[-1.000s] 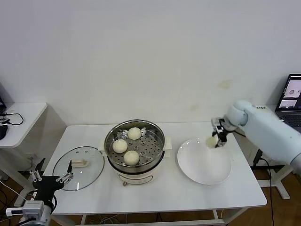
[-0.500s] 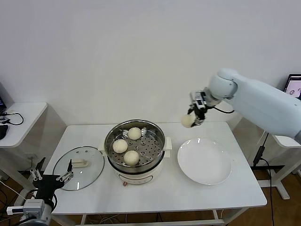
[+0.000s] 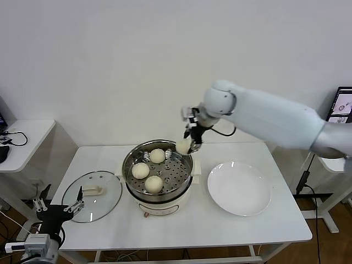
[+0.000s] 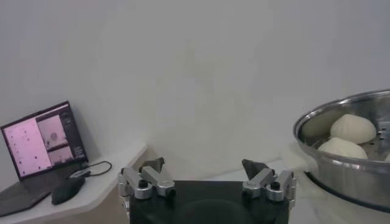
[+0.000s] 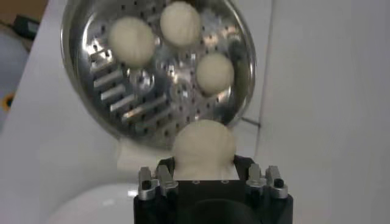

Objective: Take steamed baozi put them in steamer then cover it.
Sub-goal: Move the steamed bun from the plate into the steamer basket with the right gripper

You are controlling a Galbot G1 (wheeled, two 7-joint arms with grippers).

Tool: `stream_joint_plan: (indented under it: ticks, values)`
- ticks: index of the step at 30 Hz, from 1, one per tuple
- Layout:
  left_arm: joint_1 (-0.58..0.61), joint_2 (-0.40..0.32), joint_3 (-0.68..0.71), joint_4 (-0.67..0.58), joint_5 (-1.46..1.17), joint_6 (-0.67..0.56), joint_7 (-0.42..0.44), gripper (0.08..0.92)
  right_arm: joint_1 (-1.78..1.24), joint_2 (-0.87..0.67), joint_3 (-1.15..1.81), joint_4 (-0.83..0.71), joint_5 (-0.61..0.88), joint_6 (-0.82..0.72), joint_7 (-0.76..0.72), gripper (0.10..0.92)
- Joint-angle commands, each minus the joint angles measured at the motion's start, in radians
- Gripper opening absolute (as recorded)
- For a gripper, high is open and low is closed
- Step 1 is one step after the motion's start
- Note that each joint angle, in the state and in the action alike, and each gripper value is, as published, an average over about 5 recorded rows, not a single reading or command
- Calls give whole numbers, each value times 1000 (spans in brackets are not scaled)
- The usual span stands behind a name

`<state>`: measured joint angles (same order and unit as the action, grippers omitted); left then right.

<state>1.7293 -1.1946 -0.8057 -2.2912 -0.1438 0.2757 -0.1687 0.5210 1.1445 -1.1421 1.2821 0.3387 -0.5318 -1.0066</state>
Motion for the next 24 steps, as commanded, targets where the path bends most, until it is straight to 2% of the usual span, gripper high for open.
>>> stream_joint_plan:
  ticks: [1, 12, 24]
  values:
    - [3, -2, 0, -1, 0, -1, -1, 823, -66, 131, -33, -50, 48, -98, 56, 619]
    - [-9, 2, 7, 1, 0, 0, 0, 823, -121, 167, -27, -133, -16, -133, 91, 619]
    - [-13, 1, 8, 5, -1, 1, 0, 823, -135, 166, -19, -126, -28, -156, 92, 620]
